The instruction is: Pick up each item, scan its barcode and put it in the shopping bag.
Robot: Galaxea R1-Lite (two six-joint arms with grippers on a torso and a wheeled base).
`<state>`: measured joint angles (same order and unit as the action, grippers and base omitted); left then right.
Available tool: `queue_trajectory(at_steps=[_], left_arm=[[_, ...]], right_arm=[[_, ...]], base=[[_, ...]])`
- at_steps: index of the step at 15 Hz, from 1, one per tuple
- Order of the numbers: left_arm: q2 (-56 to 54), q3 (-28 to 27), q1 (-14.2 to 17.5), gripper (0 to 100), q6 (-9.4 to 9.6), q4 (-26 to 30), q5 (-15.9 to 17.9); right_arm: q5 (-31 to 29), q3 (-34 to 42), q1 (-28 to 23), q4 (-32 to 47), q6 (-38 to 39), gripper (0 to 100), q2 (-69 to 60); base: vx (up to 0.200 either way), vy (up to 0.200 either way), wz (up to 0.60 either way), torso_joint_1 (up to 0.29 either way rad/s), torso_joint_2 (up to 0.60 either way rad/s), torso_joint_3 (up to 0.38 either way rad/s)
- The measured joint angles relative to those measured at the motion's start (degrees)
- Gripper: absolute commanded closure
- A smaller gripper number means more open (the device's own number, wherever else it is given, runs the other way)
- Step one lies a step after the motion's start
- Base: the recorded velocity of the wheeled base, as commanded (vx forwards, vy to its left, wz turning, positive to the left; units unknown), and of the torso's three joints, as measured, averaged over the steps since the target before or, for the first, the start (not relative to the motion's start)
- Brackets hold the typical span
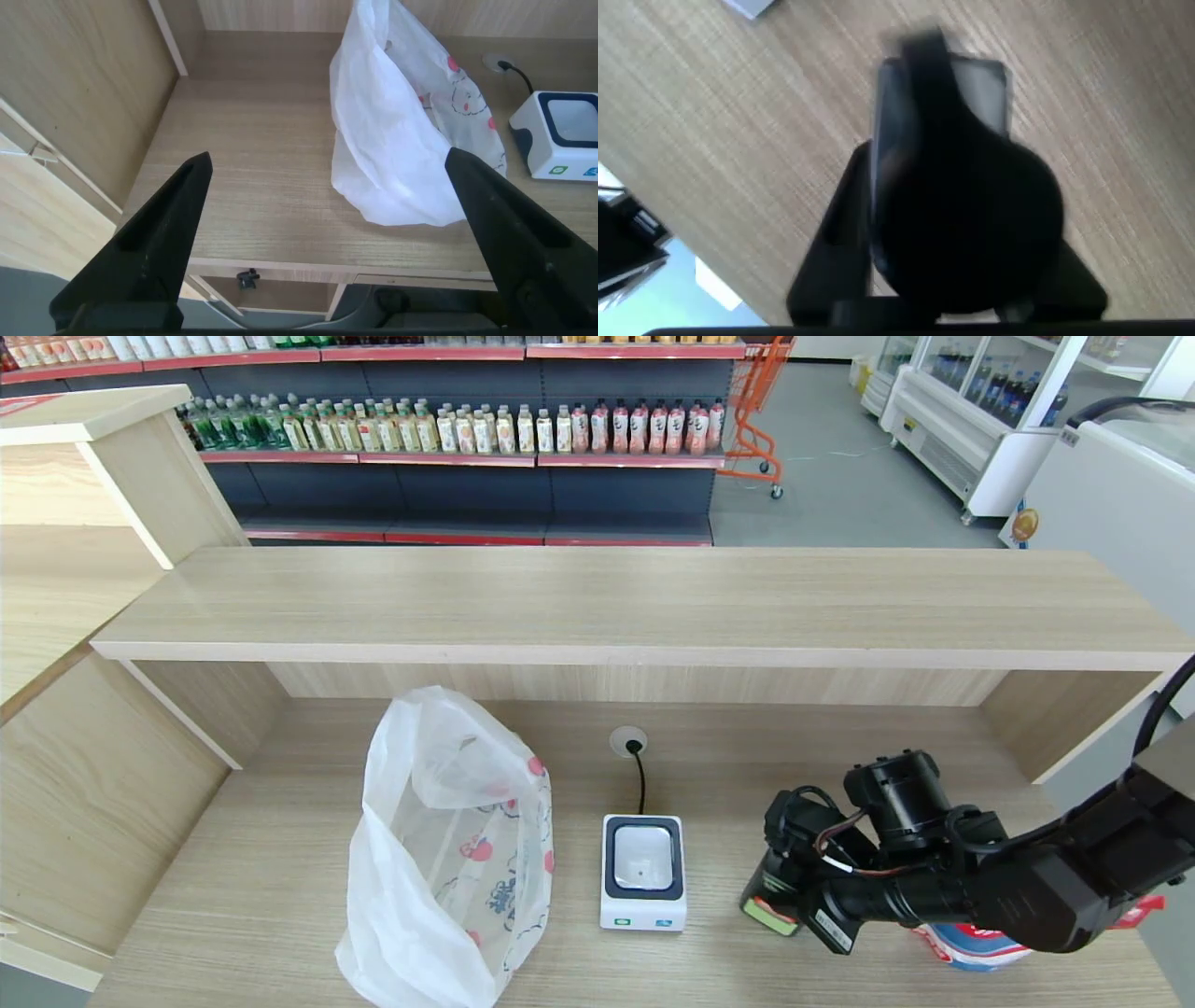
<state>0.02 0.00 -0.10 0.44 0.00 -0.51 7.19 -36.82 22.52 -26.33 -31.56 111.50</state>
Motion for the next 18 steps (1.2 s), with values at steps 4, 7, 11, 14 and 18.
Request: queue_trajectory(at_steps=[4,7,11,14,18], left_arm=[[0.0,0.0,0.0,0,0.0,0.0,0.0],[0.0,0.0,0.0,0,0.0,0.0,0.0],[0.0,0.0,0.0,0,0.0,0.0,0.0],[0.0,0.0,0.0,0,-0.01,0.0,0.0],[0.0,0.0,0.0,0,0.0,0.0,0.0]], right_arm=[[0.0,-0.6,-0.1,-0.2,2.5,100,-0.4],[-0.2,-0.7,-0.7,-0.5,12.5,100,-4.1],[-0.3,3.2,-3.0,-0.6,18.0,100,-15.4],[-0.4,10.0,-4.5,-2.9,6.9,100,-27.2],[11.8,16.0,-5.6,-5.4,-31.5,100,-36.7]], base=[[0.0,0.0,0.0,0.0,0.0,0.0],[0.0,0.0,0.0,0.0,0.0,0.0],[0.0,0.0,0.0,0.0,0.0,0.0],[0.0,0.0,0.0,0.0,0.0,0.0],[0.0,0.0,0.0,0.0,0.0,0.0]])
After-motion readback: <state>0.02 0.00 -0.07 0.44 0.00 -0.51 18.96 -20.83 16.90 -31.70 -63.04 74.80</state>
